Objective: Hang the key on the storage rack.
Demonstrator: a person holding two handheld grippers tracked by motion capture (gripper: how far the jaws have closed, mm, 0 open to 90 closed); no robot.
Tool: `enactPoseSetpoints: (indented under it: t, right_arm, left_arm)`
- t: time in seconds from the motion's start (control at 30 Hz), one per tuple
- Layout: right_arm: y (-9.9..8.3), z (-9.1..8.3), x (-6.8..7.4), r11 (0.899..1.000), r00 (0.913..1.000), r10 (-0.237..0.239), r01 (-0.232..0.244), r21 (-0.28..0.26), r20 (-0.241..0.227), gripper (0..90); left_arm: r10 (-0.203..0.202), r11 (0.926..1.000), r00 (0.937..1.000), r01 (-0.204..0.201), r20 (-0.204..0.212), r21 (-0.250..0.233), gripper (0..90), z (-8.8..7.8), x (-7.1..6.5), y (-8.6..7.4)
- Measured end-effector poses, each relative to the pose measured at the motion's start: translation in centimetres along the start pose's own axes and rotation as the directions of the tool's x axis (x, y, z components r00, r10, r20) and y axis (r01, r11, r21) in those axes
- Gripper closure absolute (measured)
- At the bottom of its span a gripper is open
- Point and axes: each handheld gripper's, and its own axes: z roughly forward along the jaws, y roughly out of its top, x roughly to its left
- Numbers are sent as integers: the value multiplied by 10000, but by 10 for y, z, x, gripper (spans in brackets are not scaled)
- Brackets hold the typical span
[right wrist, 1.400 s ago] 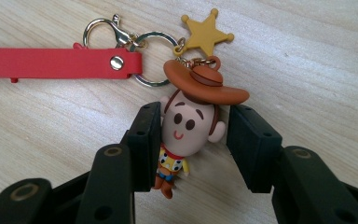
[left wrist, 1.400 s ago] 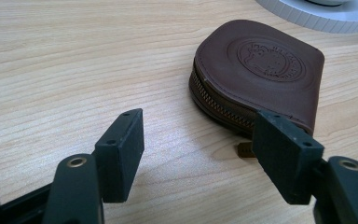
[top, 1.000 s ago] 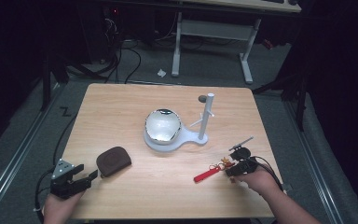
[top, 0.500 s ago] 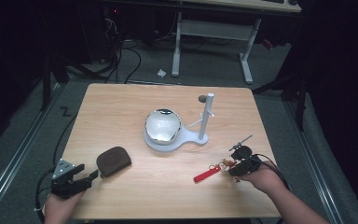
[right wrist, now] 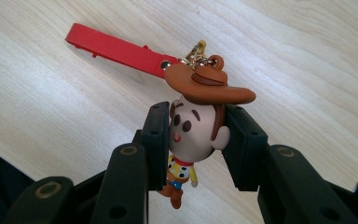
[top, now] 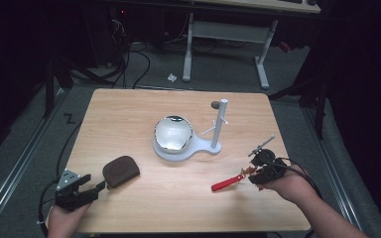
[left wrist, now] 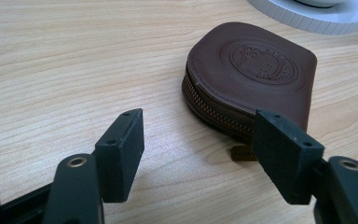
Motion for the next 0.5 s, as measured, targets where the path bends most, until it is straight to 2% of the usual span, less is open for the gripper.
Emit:
enactPoseSetpoints:
  t: [0.13, 0.17, 0.33, 0.47, 0.5]
  right_arm:
    - [1, -12, 0, 9998, 9999, -148, 149, -107, 60, 643]
    - [1, -15, 1, 10000, 10000, 50, -50, -70, 61, 644]
    - [4, -28, 1, 9998, 9999, -125, 127, -142, 103, 646]
    - [6, -39, 1, 9996, 9997, -173, 176, -216, 144, 658]
    - [7, -46, 1, 9993, 9994, -262, 268, -266, 221, 679]
  left_arm:
    - [-14, 10000, 10000, 14, 29, 6, 345, 0, 1, 0]
    - [-14, 10000, 10000, 14, 29, 6, 346, 0, 1, 0]
    - [-37, 10000, 10000, 37, 13, -78, 345, -1, 1, 0]
    - [-33, 9997, 10000, 32, -17, -243, 345, -3, 1, 0]
    - [-44, 9994, 10000, 43, -25, -342, 345, -4, 1, 1]
